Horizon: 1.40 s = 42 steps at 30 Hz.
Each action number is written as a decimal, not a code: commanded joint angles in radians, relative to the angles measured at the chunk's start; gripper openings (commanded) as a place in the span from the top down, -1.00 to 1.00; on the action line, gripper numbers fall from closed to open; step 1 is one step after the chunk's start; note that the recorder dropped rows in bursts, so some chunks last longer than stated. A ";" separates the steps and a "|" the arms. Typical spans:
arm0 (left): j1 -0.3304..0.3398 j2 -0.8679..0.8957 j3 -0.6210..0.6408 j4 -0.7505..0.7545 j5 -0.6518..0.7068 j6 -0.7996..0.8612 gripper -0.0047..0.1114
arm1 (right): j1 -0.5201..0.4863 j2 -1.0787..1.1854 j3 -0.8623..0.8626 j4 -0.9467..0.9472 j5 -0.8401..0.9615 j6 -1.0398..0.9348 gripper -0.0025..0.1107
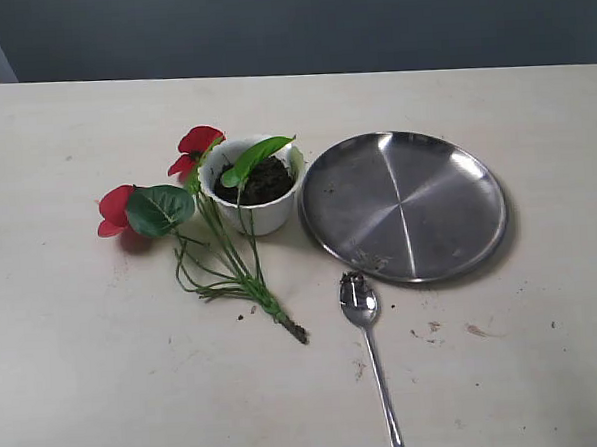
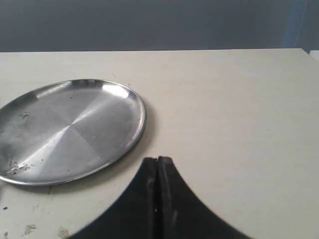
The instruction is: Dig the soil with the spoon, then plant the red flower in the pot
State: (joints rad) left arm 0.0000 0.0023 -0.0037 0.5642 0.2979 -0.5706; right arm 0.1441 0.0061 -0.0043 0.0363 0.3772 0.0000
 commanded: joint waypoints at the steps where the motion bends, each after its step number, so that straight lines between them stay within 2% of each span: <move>1: 0.000 -0.002 0.004 0.002 -0.007 -0.002 0.91 | -0.005 -0.006 0.004 0.000 -0.015 0.000 0.97; 8: 0.000 -0.002 0.004 0.002 -0.007 -0.002 0.91 | -0.005 -0.006 0.004 0.001 -0.013 0.000 0.97; 10: 0.000 -0.002 0.004 0.002 -0.007 -0.002 0.91 | -0.005 -0.006 0.004 -0.050 -0.029 0.000 0.97; 12: 0.000 -0.002 0.004 0.002 -0.008 -0.002 0.91 | -0.005 -0.006 0.004 -0.036 -0.106 0.000 0.97; 17: 0.000 -0.002 0.004 0.002 -0.008 -0.002 0.91 | -0.005 -0.006 0.004 0.411 -0.427 0.137 0.97; 20: 0.000 -0.002 0.004 0.002 -0.008 -0.002 0.91 | -0.005 -0.006 0.004 0.627 -0.518 0.136 0.97; 22: 0.000 -0.002 0.004 0.002 -0.008 -0.002 0.91 | -0.005 -0.006 0.004 0.698 -0.486 0.136 0.97; 27: 0.000 -0.002 0.004 0.002 -0.008 -0.002 0.91 | -0.005 -0.006 0.003 0.694 -0.320 0.112 0.97; 32: 0.000 -0.002 0.004 0.002 -0.008 -0.002 0.91 | -0.003 0.008 -0.150 0.689 -0.177 -0.148 0.97; 36: 0.000 -0.002 0.004 0.002 -0.008 -0.002 0.91 | -0.003 0.187 -0.328 0.686 -0.053 -0.394 0.97; 42: 0.000 -0.002 0.004 0.002 -0.007 -0.002 0.91 | -0.003 0.619 -0.653 0.559 0.209 -0.432 0.97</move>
State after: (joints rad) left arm 0.0000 0.0023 -0.0037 0.5642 0.2979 -0.5706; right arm 0.1441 0.4429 -0.5310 0.6642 0.4575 -0.4038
